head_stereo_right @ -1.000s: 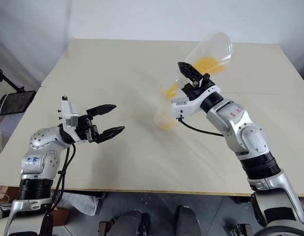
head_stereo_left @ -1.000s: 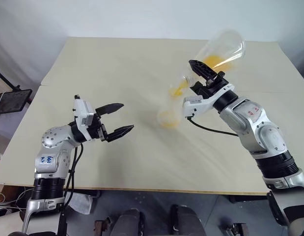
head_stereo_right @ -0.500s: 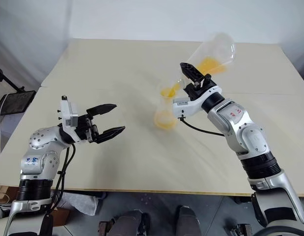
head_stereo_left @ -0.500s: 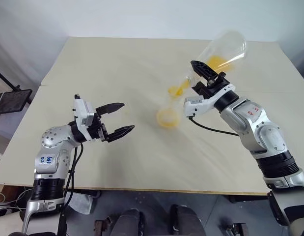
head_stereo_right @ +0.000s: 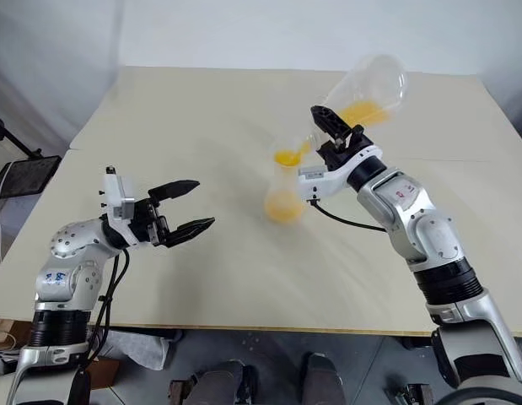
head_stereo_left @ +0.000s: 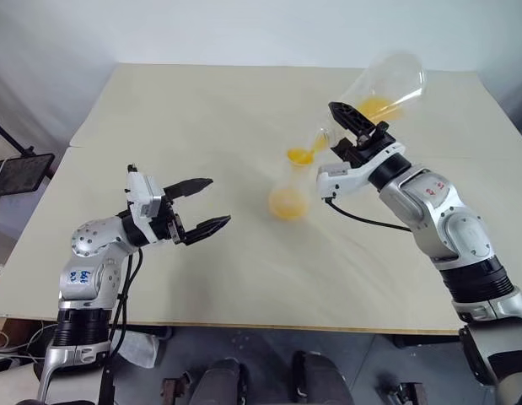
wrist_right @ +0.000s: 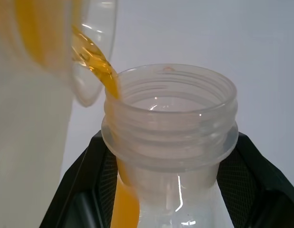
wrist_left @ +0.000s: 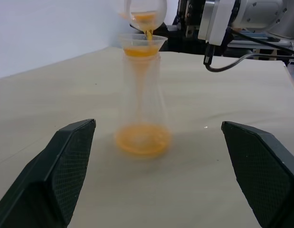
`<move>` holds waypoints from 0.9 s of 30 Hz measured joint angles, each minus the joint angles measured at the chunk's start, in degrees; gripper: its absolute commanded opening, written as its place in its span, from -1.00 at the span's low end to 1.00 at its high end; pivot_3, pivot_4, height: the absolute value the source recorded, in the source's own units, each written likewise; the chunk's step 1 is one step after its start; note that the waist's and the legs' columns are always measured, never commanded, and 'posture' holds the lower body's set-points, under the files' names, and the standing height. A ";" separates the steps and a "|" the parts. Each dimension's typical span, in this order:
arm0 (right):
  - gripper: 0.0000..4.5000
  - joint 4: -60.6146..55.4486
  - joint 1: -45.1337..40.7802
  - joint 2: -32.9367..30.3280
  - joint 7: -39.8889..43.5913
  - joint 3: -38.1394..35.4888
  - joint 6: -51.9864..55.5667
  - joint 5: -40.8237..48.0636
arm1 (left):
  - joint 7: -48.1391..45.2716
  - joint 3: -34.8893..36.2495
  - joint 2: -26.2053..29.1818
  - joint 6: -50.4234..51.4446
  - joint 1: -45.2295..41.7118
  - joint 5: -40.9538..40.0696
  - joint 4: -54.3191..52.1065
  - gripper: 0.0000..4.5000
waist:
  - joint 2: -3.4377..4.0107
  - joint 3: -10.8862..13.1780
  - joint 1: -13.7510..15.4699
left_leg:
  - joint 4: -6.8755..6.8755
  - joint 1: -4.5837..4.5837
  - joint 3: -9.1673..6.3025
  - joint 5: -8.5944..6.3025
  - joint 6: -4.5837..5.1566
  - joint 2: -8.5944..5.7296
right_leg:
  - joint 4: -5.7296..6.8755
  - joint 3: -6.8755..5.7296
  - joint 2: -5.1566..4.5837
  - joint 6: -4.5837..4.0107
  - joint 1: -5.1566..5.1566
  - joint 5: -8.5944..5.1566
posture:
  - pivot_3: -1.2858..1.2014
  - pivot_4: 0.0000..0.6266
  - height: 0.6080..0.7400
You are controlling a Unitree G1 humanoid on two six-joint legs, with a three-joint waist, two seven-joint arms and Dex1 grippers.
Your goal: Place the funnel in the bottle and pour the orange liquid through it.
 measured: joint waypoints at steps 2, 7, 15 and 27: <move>0.10 0.05 -0.02 0.00 -0.20 0.00 -0.38 -0.02 | 0.16 0.00 0.00 0.00 0.00 0.00 0.00 1.00 | 0.00 0.00 0.00 | 0.00 0.00 0.00 0.00 0.00 0.00 | 0.00 0.00 0.00 0.00 0.00 0.00 | 0.03 -0.52 1.00; 0.10 1.10 -0.20 0.00 -0.53 0.01 -0.79 -0.52 | 0.42 0.00 0.00 -0.03 0.00 0.00 -0.01 1.00 | 0.00 0.00 -0.02 | 0.00 0.00 0.00 0.00 0.00 0.00 | 0.00 0.00 0.00 0.00 0.00 0.00 | 0.03 -0.52 1.00; 0.10 1.69 -0.60 0.02 -1.73 0.37 -3.42 -0.66 | 1.10 0.06 -0.06 -0.03 0.99 -0.32 -0.96 1.00 | 0.00 0.00 -0.05 | -0.01 0.00 0.00 0.00 -0.01 0.00 | -0.01 0.00 0.00 0.00 0.00 0.00 | 0.03 -0.52 1.00; 0.10 1.89 -0.62 0.10 -2.32 0.49 -3.47 -1.21 | 1.59 0.06 -0.05 -0.04 1.32 -0.75 -2.26 1.00 | 0.00 0.00 -0.05 | -0.01 0.00 0.00 0.00 -0.01 0.01 | -0.02 0.00 0.01 0.00 0.00 0.00 | 0.03 -0.52 1.00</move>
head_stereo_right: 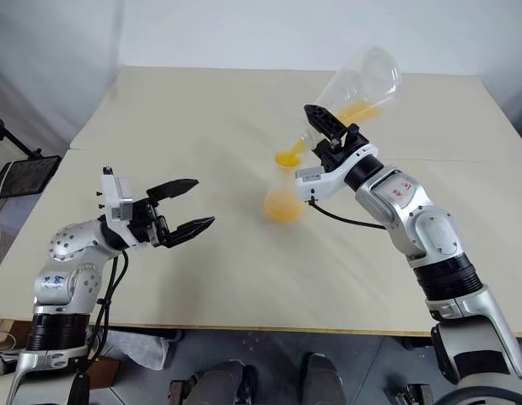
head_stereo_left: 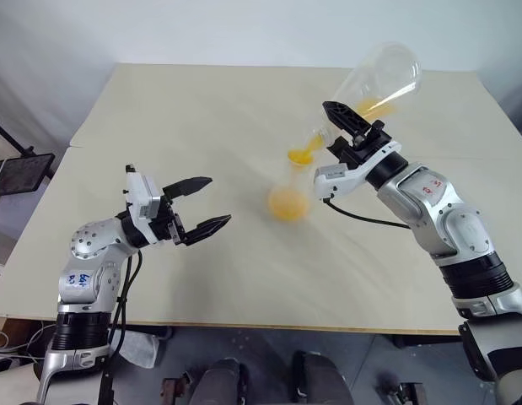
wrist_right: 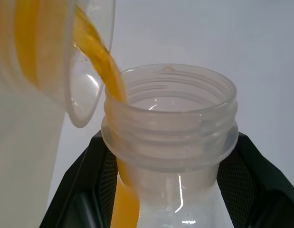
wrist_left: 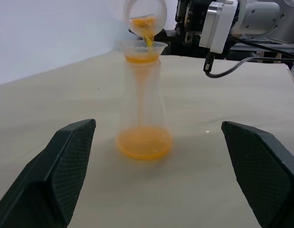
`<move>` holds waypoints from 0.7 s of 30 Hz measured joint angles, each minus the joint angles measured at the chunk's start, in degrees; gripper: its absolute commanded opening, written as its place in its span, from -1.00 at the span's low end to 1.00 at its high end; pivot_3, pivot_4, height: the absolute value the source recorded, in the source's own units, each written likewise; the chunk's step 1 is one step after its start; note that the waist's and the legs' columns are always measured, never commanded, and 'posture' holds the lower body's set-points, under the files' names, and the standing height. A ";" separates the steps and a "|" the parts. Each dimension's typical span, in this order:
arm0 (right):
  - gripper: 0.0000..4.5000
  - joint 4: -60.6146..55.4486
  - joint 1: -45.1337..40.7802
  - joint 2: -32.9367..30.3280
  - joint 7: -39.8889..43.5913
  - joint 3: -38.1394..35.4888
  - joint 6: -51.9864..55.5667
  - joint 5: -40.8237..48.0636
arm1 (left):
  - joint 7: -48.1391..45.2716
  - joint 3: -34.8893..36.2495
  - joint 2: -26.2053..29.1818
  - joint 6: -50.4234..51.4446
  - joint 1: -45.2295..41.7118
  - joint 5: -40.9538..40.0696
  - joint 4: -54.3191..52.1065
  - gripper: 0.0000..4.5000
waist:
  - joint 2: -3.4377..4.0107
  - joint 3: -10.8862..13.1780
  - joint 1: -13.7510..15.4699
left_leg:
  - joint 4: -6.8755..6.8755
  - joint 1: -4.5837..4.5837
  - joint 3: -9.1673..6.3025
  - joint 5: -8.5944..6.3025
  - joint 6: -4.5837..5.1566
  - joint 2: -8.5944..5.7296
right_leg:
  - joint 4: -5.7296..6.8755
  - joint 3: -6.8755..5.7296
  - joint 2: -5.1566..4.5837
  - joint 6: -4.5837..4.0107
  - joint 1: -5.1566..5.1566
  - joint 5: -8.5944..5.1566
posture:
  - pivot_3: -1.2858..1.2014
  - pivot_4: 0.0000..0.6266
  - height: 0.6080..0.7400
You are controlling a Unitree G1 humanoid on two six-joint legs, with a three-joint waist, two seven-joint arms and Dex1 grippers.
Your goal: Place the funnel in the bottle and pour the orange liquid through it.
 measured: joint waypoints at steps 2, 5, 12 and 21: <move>0.10 0.00 0.00 0.00 0.00 0.00 0.00 -0.19 | 0.05 0.00 0.00 0.00 0.23 -0.03 -0.03 1.00 | 0.00 0.00 0.01 | 0.00 0.00 0.00 0.00 0.00 0.00 | 0.00 0.00 0.00 0.00 0.00 0.00 | 0.03 -0.52 1.00; 0.10 0.00 0.00 0.00 -0.03 0.00 0.00 -0.47 | 0.11 0.00 -0.01 0.00 0.29 -0.03 -0.03 1.00 | 0.00 0.00 0.03 | 0.00 0.00 0.00 0.00 0.00 0.00 | 0.00 0.00 0.00 0.00 0.00 0.00 | 0.03 -0.52 1.00; 0.10 0.01 0.00 -0.01 -0.53 0.00 -0.01 -1.23 | 0.56 0.00 -0.03 0.00 0.29 -0.04 -0.04 1.00 | 0.00 0.00 0.01 | 0.00 0.00 0.00 0.00 0.00 0.00 | 0.00 0.00 0.00 0.00 0.00 0.00 | 0.03 -0.52 1.00; 0.10 0.08 -0.10 -0.02 -1.50 0.00 -1.02 -1.76 | 0.95 0.00 -0.06 -0.04 0.29 -0.04 -0.04 1.00 | 0.00 0.00 0.01 | 0.00 0.00 0.00 0.00 -0.01 0.00 | 0.00 0.00 0.00 0.00 0.00 0.00 | 0.03 -0.52 1.00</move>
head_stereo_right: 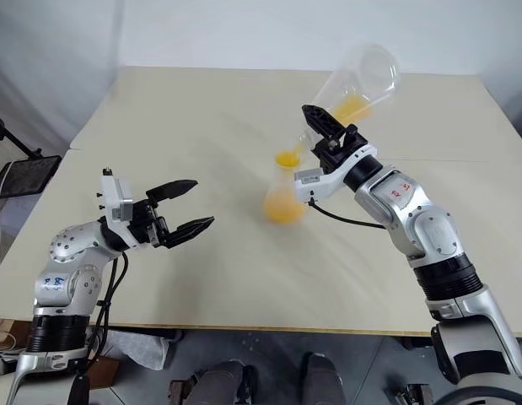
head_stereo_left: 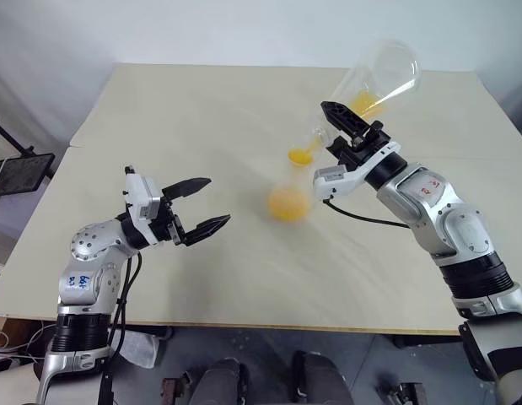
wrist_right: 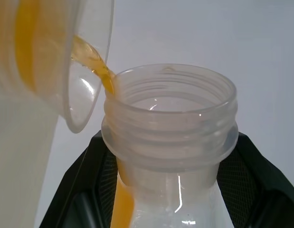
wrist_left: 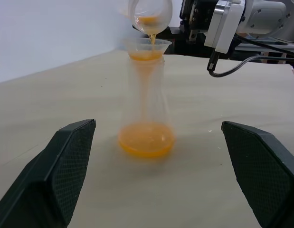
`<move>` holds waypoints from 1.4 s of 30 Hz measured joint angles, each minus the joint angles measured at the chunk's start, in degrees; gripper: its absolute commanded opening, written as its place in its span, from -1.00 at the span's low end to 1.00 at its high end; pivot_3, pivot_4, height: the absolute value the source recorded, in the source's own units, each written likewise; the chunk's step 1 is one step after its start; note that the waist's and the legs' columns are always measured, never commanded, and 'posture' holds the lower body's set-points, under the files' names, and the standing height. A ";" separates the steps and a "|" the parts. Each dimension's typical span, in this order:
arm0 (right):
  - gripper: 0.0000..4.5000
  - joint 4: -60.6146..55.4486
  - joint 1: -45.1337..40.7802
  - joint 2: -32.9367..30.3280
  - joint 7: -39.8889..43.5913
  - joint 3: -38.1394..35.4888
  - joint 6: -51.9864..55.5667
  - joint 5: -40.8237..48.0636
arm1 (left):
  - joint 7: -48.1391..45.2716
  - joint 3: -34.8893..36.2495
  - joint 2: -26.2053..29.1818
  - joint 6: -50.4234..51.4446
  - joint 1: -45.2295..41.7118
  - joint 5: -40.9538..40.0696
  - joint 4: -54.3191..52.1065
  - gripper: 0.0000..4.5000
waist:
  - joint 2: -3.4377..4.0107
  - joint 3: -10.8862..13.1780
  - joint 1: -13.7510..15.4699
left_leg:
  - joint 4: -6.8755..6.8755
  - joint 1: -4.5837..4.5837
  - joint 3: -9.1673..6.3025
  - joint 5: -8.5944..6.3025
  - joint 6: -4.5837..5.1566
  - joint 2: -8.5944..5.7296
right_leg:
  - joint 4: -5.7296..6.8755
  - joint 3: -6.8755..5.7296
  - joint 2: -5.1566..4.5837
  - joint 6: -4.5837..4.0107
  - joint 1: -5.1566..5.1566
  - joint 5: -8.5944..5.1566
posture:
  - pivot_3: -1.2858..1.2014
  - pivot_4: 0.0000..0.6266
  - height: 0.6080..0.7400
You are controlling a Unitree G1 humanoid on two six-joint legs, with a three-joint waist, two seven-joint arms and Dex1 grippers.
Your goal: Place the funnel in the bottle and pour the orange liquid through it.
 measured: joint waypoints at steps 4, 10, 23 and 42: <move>0.10 0.76 -0.90 -0.01 -0.46 0.00 -0.06 -0.58 | 0.13 0.00 -0.21 -0.10 0.00 0.00 0.00 1.00 | 0.00 0.00 -0.01 | 0.00 0.00 0.00 0.00 0.00 0.00 | 0.00 0.00 0.00 0.00 0.00 0.00 | 0.03 -0.52 1.00; 0.10 1.94 -1.23 -0.09 -0.89 0.00 -0.18 -0.79 | 0.21 0.00 -0.30 -0.15 -0.01 0.00 0.00 1.00 | 0.00 0.00 0.01 | 0.00 0.00 0.00 0.00 0.00 0.00 | 0.00 0.00 0.00 0.00 0.00 0.00 | 0.03 -0.52 1.00; 0.10 2.09 -1.23 -0.38 -3.26 1.22 -1.22 -2.71 | 0.32 -0.01 -0.30 -0.16 0.00 0.00 -0.01 1.00 | 0.00 0.00 -0.02 | -0.01 0.00 0.00 0.01 -0.01 0.01 | -0.02 0.00 0.01 0.00 0.00 0.00 | 0.03 -0.52 1.00; 0.10 3.06 -1.29 -0.80 -6.51 1.23 -1.12 -5.78 | 0.91 -0.11 -1.10 -0.16 0.00 0.00 -0.16 1.00 | 0.00 0.00 -0.03 | -0.01 0.00 0.00 0.01 -0.02 0.01 | -0.02 0.00 0.02 0.00 0.00 0.00 | 0.03 -0.52 1.00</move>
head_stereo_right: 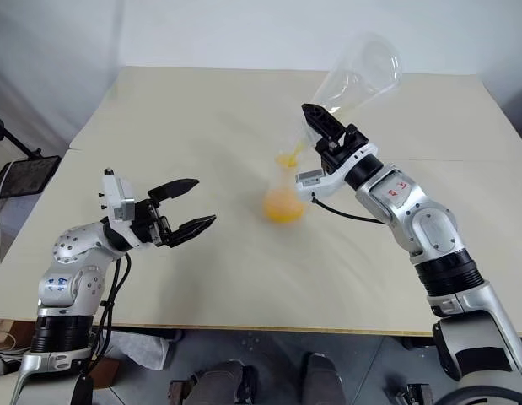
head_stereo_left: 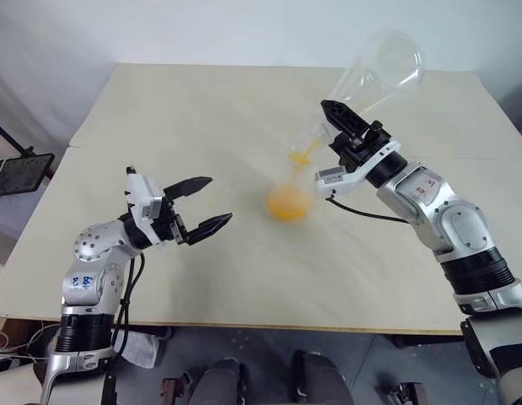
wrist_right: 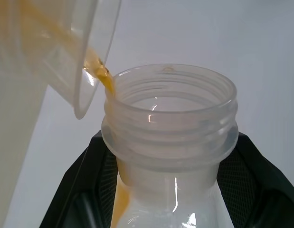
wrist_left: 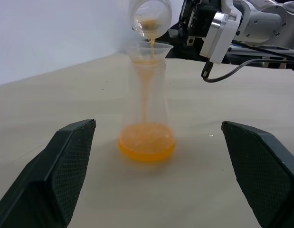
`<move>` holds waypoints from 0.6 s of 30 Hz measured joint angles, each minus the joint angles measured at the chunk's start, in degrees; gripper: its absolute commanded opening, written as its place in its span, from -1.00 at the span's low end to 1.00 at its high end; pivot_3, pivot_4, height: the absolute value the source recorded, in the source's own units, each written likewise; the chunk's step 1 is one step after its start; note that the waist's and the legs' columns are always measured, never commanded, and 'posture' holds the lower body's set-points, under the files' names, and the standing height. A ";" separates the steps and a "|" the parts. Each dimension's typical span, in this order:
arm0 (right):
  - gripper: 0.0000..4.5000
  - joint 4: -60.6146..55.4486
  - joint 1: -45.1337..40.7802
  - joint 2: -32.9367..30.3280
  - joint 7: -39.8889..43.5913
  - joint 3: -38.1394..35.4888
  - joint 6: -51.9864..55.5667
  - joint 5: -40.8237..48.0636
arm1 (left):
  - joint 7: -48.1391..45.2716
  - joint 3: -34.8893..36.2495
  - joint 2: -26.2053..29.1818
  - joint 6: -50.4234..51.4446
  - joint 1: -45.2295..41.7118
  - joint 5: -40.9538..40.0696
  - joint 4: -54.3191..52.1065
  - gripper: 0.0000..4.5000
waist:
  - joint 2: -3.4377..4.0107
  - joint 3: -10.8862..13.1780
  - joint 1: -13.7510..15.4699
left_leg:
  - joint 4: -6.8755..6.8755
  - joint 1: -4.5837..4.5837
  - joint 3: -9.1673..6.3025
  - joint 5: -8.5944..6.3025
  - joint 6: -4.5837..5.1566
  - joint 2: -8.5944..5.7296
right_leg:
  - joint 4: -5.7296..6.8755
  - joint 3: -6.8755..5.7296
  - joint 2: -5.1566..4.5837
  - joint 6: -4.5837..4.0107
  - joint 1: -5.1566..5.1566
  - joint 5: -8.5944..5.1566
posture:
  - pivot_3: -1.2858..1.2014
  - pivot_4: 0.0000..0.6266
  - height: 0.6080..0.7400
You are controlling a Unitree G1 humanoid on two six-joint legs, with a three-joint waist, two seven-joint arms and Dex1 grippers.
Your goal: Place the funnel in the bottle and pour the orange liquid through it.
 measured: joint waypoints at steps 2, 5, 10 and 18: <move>0.10 0.00 0.00 0.00 -0.49 0.00 0.04 -0.28 | 0.11 0.00 -0.01 0.00 0.00 0.00 -0.01 1.00 | 0.00 0.00 0.00 | 0.00 0.00 0.00 0.00 0.00 0.00 | 0.00 0.00 0.00 0.00 0.00 0.00 | 0.03 -0.52 1.00; 0.10 0.03 0.00 0.00 -0.78 0.00 0.05 -0.54 | 0.16 -0.01 -0.04 0.00 0.06 0.00 -0.12 1.00 | 0.00 0.00 0.01 | 0.00 0.00 0.00 0.00 0.00 0.00 | 0.00 0.00 0.00 0.00 0.00 0.00 | 0.03 -0.52 1.00; 0.10 0.33 -0.18 0.00 -1.09 0.05 0.01 -1.04 | 0.20 -0.04 -0.15 0.00 0.13 0.00 -0.55 1.00 | 0.00 0.00 -0.01 | 0.00 0.00 0.00 0.00 0.00 0.00 | -0.01 0.00 0.01 0.00 0.00 0.00 | 0.03 -0.52 1.00; 0.10 0.16 0.13 0.88 0.59 -0.73 -0.23 5.12 | 0.20 -0.09 -0.18 0.00 0.85 0.00 -1.46 1.00 | 0.00 0.00 -0.01 | -0.01 0.00 0.00 0.00 -0.01 0.02 | -0.04 -0.01 0.01 0.00 0.02 0.00 | 0.03 -0.52 1.00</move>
